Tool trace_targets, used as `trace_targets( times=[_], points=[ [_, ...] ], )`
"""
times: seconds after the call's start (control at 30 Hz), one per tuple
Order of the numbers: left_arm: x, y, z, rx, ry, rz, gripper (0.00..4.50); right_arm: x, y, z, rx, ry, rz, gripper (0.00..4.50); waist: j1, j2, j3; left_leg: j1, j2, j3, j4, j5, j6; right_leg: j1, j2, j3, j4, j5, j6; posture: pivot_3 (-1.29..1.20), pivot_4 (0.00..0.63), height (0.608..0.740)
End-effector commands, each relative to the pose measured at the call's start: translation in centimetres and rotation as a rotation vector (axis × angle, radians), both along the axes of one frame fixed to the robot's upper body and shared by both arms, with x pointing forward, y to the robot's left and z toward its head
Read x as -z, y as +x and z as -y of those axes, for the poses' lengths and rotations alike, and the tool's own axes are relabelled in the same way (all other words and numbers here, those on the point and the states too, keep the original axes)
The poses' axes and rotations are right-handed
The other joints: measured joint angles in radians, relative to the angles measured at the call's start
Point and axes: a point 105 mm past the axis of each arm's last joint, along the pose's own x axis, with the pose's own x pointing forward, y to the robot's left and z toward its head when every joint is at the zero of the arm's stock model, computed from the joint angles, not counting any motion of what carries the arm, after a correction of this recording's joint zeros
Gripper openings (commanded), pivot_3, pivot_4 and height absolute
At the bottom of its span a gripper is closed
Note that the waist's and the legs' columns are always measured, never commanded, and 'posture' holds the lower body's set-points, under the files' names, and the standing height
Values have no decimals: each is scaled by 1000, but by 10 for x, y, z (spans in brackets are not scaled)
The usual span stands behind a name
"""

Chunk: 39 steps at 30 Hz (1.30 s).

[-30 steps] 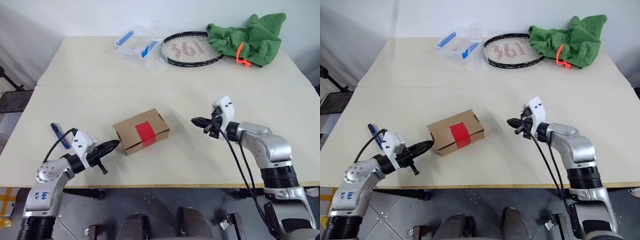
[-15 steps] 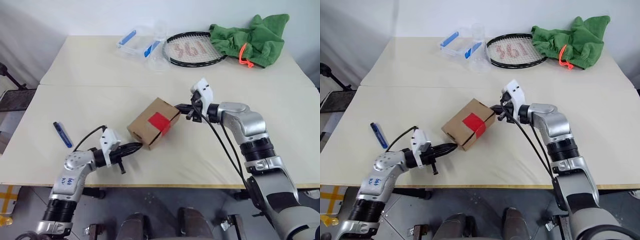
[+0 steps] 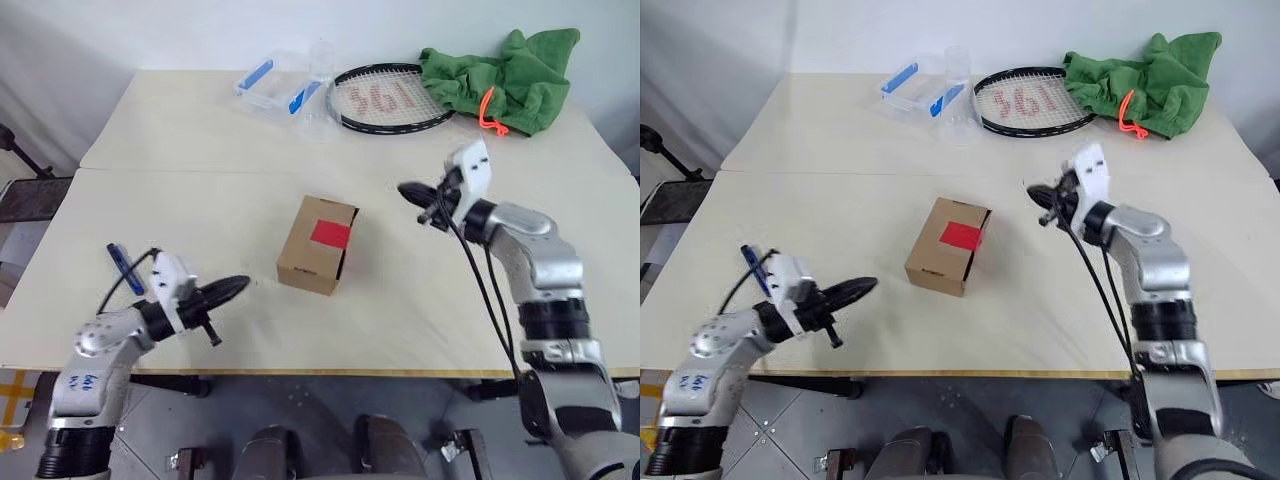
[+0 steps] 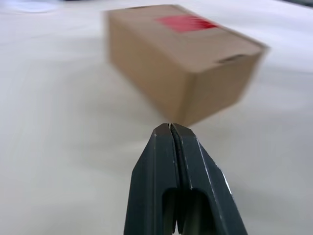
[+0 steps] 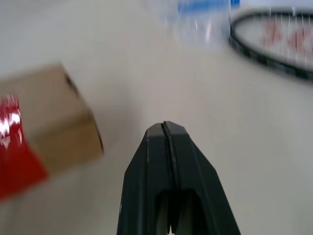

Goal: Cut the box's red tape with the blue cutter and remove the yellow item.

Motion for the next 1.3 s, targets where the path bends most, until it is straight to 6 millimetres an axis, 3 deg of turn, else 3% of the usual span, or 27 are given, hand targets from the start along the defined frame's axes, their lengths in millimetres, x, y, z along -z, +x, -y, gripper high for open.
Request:
trace_targets(
  times=[0.03, 0.17, 0.27, 0.4, 0.57, 0.7, 0.93, 1.3],
  points=[
    [4, 16, -7, -64, 23, 39, 23, 5, -22, -20, -115, -63, -35, 0, 0, 0, 0, 0, 0, 0, 0, 0, 0, 0, 0, 0, 0, 0, 0, 0, 150, 740],
    [19, 29, 16, 10, 16, 28, 23, 21, -22, -38, -146, -43, -82, 0, -4, 0, 0, 2, 0, 2, 0, 0, 0, 1, 1, 0, 0, 0, 0, 0, 150, 740],
    [19, 37, 50, 130, -22, 19, 23, 29, -13, -64, -188, -25, -97, 0, -2, 0, 0, 2, 0, 2, 1, 0, 0, 1, 1, 0, 1, 0, 0, 0, 150, 740],
    [21, 30, 76, 294, -18, -17, 23, 19, -9, -88, -269, -20, -81, 0, -4, 0, 0, 1, -1, 2, 1, 0, 0, 0, 1, -1, 1, 0, 1, 0, 150, 740],
    [25, 14, 96, 438, -9, -50, 23, 11, -16, -99, -379, -49, -72, 0, -4, 0, 0, 1, -1, 0, 1, 0, 0, 0, 1, -4, 1, 0, 1, 0, 150, 740],
    [24, 6, 115, 521, -16, -59, 23, 10, -29, -99, -470, -105, -97, 0, 0, 0, 0, 0, -2, -1, 1, 0, 1, 2, -1, -5, 1, 0, 1, 0, 150, 740],
    [19, 3, 136, 572, -34, -54, 23, 19, -38, -77, -485, -204, -133, 0, 0, 0, 0, 1, -3, -2, 1, 1, 2, 3, -2, -7, 0, 1, 1, 0, 150, 740],
    [23, 1, 136, 575, -19, -60, 23, 25, -30, -53, -402, -246, -112, 0, 0, 0, 0, 1, -3, -2, 1, 1, 2, 4, -3, -7, 0, 1, 1, 0, 150, 740]
  ],
)
